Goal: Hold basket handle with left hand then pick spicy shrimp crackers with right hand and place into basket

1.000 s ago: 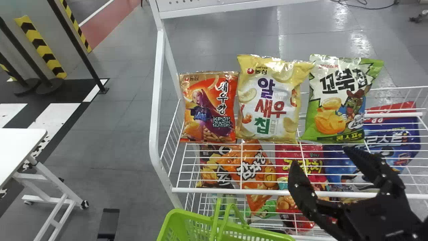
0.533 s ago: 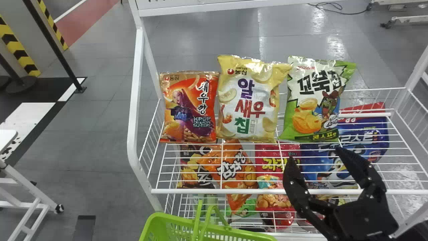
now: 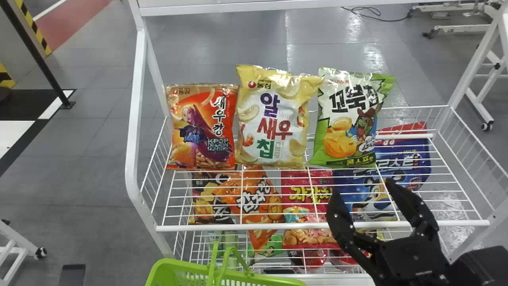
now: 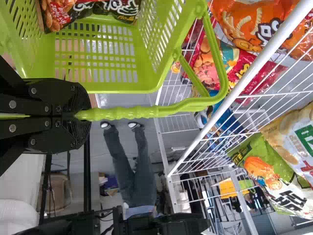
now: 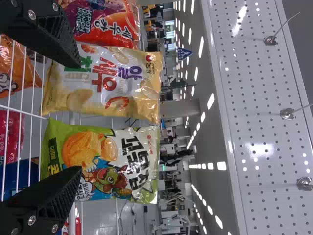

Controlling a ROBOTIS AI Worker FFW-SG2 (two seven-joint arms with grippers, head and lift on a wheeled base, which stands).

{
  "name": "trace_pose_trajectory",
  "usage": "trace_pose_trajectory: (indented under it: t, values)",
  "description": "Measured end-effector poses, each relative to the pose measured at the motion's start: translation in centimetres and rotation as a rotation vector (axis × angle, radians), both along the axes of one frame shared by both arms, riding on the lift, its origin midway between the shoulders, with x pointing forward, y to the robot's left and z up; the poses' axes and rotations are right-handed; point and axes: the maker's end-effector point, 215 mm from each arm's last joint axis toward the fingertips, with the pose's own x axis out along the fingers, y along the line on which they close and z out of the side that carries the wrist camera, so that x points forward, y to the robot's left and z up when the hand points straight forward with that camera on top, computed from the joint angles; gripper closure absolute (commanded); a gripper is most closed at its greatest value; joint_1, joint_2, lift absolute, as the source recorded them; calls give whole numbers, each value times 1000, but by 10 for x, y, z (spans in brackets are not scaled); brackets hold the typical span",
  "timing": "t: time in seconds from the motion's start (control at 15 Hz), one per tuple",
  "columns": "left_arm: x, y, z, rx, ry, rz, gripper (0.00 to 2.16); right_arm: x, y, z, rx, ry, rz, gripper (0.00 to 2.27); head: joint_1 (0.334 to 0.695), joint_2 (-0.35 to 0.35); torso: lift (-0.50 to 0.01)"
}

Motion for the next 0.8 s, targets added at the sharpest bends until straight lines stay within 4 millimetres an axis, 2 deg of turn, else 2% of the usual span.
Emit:
trace_pose_trajectory:
  t: [0.8]
  values:
    - [6, 3, -1, 2, -4, 7, 1889, 6, 0, 0, -2, 8, -5, 113, 695, 70, -37]
